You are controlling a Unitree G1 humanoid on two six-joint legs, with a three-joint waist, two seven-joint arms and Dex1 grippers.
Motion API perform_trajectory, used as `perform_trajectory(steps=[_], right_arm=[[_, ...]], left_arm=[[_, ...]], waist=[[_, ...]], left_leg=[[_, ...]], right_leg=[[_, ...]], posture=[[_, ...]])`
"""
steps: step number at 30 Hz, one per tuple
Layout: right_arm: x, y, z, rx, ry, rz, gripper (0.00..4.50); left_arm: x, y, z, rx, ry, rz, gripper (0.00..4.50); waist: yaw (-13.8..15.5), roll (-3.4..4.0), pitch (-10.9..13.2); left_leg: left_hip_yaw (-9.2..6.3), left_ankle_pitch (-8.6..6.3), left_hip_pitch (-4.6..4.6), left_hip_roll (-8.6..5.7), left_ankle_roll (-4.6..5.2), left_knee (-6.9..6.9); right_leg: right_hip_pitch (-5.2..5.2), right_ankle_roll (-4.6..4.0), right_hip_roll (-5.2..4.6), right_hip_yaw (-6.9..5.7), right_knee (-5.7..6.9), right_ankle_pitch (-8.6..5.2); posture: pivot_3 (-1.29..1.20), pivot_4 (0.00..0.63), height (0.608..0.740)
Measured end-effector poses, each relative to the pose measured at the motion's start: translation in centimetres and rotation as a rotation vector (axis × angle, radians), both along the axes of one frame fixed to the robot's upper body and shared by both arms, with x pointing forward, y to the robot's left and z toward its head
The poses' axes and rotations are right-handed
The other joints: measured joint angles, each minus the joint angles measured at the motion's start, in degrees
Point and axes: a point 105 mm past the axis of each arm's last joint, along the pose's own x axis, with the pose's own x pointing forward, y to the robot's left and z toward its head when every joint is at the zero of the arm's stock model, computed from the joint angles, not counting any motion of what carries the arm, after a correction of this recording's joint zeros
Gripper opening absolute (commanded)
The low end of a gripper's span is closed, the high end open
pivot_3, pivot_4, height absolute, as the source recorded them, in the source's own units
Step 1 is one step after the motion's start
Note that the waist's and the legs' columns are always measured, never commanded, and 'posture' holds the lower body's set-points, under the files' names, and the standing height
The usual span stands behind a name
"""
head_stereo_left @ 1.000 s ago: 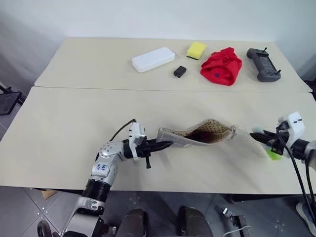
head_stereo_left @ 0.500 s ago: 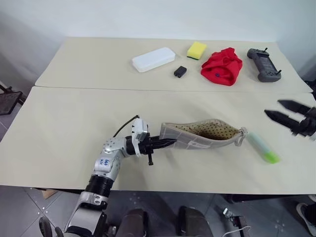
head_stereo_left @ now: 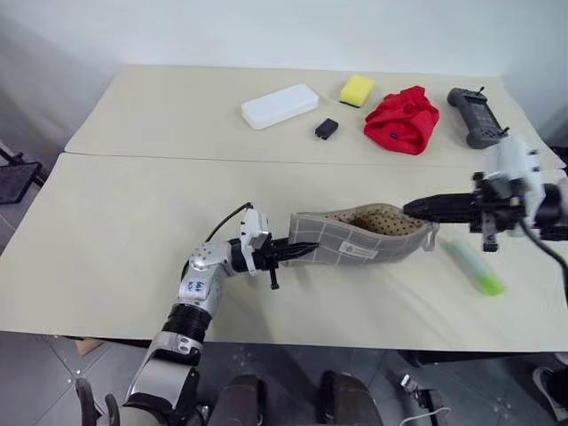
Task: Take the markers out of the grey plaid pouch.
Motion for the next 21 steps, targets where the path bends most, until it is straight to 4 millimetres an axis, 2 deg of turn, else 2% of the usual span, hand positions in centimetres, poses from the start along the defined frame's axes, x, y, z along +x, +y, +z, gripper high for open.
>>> perform_trajectory(steps=[3,5,9,12,15,19,21], right_arm=[[0.2,2.0,-2.1,-0.069,0.041,0.067,0.04],[0.5,2.7,-2.7,-0.094,0.048,0.076,0.04],[1.1,2.9,-2.9,-0.167,0.031,0.053,0.04],[1.6,3.0,-3.8,-0.316,-0.004,0.038,0.04],[1.8,3.8,-3.6,-0.351,-0.041,0.026,0.04],[2.0,4.2,-4.6,-0.421,-0.069,0.029,0.04],[2.0,4.3,-4.8,-0.431,-0.063,0.027,0.38]], left_arm=[[-0.2,-0.4,0.0,0.002,-0.007,-0.020,0.00],[-0.3,-0.6,-0.1,0.002,-0.011,-0.027,0.00],[-0.3,-0.5,-0.1,0.006,-0.019,-0.025,0.00],[-0.4,-0.3,-0.1,0.010,-0.022,-0.023,0.00],[-0.5,-0.2,-0.1,0.012,-0.026,-0.021,0.00],[-0.5,-0.2,-0.2,0.012,-0.026,-0.021,0.00],[-0.5,-0.2,-0.2,0.012,-0.027,-0.021,0.00]], waist=[[0.1,0.00,0.0],[0.3,0.00,0.0],[0.2,0.00,0.0],[0.0,0.01,0.0],[0.0,0.01,0.0],[0.0,0.00,0.0],[0.0,0.01,0.0]], left_leg=[[-0.01,0.00,-0.02,0.00,0.00,0.03],[-0.06,0.00,-0.07,-0.03,0.00,0.08],[-0.06,-0.01,-0.09,-0.02,0.01,0.11],[-0.03,-0.01,-0.08,-0.01,0.00,0.12],[-0.09,-0.02,-0.07,0.02,-0.01,0.13],[-0.06,-0.02,-0.08,0.01,-0.01,0.13],[-0.05,-0.02,-0.08,0.01,-0.01,0.13]], right_leg=[[-0.01,0.00,0.00,-0.01,0.02,0.00],[-0.02,0.00,-0.02,-0.03,0.02,0.00],[-0.02,0.00,0.00,-0.06,0.01,0.00],[-0.03,0.00,-0.01,-0.02,0.03,0.00],[-0.03,0.00,0.01,-0.03,0.05,0.00],[-0.03,0.00,0.01,-0.03,0.04,0.00],[-0.03,0.00,0.01,-0.03,0.05,0.00]], posture=[[0.00,0.150,0.740],[0.00,0.150,0.740],[0.00,0.150,0.740],[0.00,0.150,0.740],[0.00,0.150,0.740],[0.00,0.150,0.740],[0.00,0.150,0.740]])
